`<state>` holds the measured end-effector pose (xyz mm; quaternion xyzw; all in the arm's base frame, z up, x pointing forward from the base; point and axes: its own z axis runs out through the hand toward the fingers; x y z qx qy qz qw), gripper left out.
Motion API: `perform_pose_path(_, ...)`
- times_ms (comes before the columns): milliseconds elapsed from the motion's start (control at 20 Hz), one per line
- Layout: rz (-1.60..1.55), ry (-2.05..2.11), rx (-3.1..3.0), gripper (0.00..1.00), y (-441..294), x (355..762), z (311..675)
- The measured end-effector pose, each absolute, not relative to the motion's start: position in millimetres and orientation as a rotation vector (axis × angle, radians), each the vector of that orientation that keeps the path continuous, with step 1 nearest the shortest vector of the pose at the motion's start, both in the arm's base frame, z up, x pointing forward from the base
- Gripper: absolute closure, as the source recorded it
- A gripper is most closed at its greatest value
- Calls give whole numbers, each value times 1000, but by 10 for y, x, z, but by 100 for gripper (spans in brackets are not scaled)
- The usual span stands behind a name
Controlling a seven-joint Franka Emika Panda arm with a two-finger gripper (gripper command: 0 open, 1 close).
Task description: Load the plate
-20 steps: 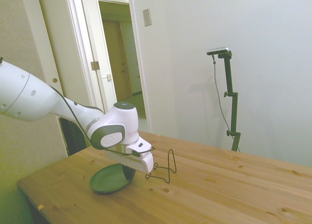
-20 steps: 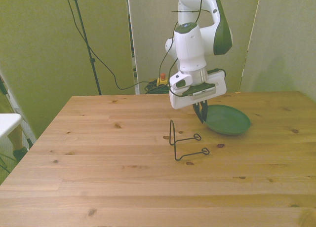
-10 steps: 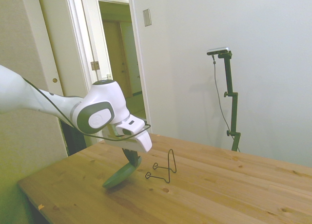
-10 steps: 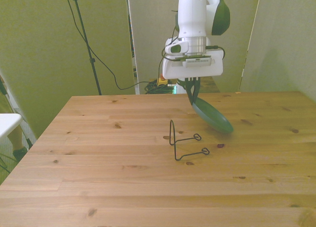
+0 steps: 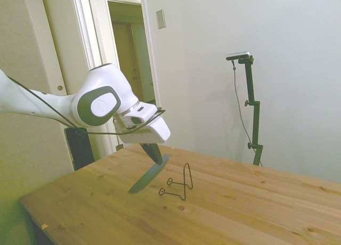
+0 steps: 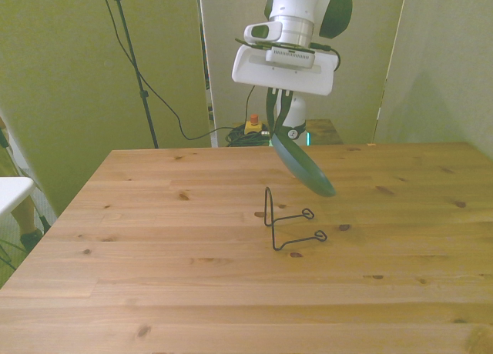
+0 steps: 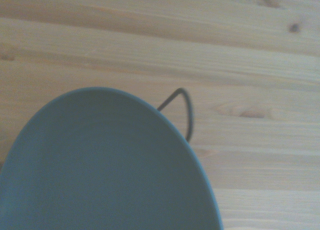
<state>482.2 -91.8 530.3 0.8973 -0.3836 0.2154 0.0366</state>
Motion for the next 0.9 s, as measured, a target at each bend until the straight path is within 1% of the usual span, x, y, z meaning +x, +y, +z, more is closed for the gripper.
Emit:
perform_pose_path(200, 741, -1167, 2660, 100, -926, 4882, 5527)
perform_pose_path(400, 788, -1147, 2555, 100, -831, 4964, 5673)
perform_pose_path(900, 846, -1085, 2340, 100, -720, 5141, 5640)
